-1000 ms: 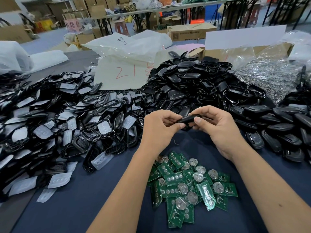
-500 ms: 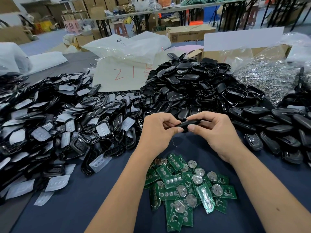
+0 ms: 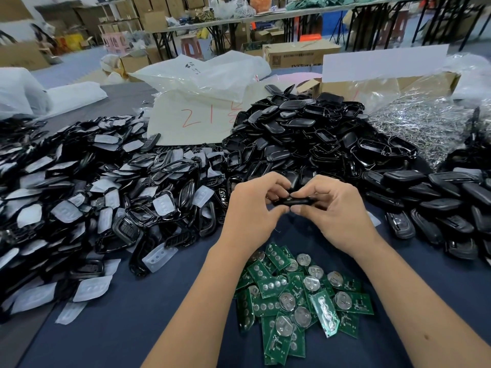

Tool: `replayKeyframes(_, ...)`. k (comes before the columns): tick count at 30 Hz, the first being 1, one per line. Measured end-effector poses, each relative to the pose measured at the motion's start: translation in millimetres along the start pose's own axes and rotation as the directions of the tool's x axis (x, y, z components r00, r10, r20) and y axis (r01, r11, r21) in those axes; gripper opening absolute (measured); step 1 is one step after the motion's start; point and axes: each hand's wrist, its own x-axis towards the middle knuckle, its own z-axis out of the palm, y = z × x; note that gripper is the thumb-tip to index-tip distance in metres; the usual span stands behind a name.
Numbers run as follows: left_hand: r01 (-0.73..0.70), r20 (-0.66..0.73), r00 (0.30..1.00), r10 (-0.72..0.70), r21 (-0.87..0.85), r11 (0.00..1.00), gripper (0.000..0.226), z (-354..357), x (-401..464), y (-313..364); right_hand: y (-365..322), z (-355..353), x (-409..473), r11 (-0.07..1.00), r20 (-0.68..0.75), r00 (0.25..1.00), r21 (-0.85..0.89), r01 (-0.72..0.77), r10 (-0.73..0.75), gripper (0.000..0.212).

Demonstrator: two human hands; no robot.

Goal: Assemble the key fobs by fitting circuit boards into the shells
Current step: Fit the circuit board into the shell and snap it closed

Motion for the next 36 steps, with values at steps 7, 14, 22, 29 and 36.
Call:
replayKeyframes(7, -0.004, -0.02, 1.0, 0.004, -0.031, 1.0, 0.041, 1.3, -0.8, 1.9, -2.7, 0.8, 0.5, 0.998, -0.007, 0.998, -0.025, 0.055, -0.055, 0.019)
replayKeyframes(14, -0.014, 0.006, 1.0, 0.014, 0.0, 1.0, 0.041, 1.9, 0.2, 0.6, -4.6, 1.4, 1.3, 0.992, -0.006, 0.995, -0.08, 0.098, -0.099, 0.018)
replayKeyframes(22, 0.058, -0.034, 0.998, -0.061, -0.083, 0.995, 0.044, 5.2, 0.1, 0.8, -5.8, 7.2, -2.0, 0.995, -0.046, 0.995, -0.042, 0.088, -0.09, 0.033)
replayKeyframes(29, 0.337, 0.109, 0.931, -0.349, -0.628, 0.702, 0.031, 5.3, 1.4, 2.1, 1.3, 9.0, 1.0, 0.972, -0.098, 0.983, 0.188, -0.137, 0.158, 0.016)
replayKeyframes(36, 0.419, 0.254, 0.895, -0.368, -0.763, 0.492, 0.036, 5.2, 1.5, 2.9, -4.3, 8.5, 0.7, 0.942, -0.073, 0.982, 0.303, -0.146, 0.176, 0.043)
